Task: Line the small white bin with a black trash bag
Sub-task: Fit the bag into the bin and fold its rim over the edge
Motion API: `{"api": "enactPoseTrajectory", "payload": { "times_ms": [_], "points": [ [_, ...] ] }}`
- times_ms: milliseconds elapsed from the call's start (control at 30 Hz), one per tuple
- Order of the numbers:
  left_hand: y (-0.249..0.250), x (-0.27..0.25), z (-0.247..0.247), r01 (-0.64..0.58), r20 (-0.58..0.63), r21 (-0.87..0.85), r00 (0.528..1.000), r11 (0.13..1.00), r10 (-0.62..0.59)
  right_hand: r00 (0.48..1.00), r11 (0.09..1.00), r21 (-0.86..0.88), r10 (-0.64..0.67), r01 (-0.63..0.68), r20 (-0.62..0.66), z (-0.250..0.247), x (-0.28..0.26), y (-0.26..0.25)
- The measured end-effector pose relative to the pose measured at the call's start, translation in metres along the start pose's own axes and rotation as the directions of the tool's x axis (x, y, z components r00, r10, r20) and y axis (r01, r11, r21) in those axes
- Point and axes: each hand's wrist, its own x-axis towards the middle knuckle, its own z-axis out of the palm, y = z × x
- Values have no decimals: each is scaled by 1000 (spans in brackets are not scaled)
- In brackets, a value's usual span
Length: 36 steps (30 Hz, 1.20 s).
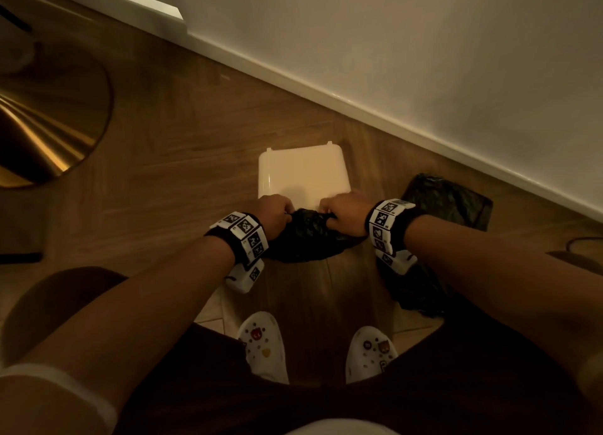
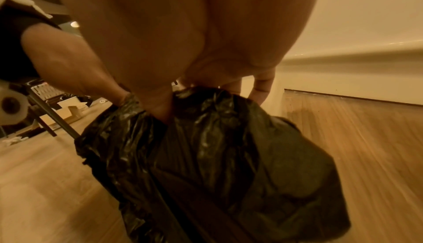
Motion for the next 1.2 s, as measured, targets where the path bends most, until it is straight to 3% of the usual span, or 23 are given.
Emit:
{"api": "enactPoseTrajectory", "payload": {
  "times_ms": [200,367,500,567,633,733,833,933,1100,1200],
  "points": [
    [-1,2,1,19,71,53,997,998,-22,1000,999,-43,-20,19,-20,2,0,-1],
    [-5,-2,7,55,-46,-6,997,998,-55,998,999,-48,2,-5,-60,6,2,-3],
    [-10,-7,2,58,-169,152,985,987,-32,998,999,-40,17,-20,-64,7,4,-3],
    [-10,-7,1,90,-125,196,990,976,-66,997,999,-42,20,-23,-79,8,4,-3],
    [-10,-8,3,81,-63,120,995,989,-74,995,999,-34,25,-28,-97,9,3,-5],
    [-10,-15,-5,-42,47,28,998,999,41,989,998,-46,25,-32,-146,6,-1,-5],
    [-9,-28,-10,-131,219,267,973,955,72,979,998,-30,56,-63,-195,0,-4,-8],
    [-7,-28,5,-183,186,479,977,859,105,986,990,132,75,-55,-149,3,-7,-15],
    [-10,-28,12,-161,78,397,987,904,141,992,988,153,39,-21,-117,11,-15,-17],
    [-9,-30,13,-153,94,433,988,888,125,995,998,-12,-55,54,-81,20,-29,-15]
  ]
}}
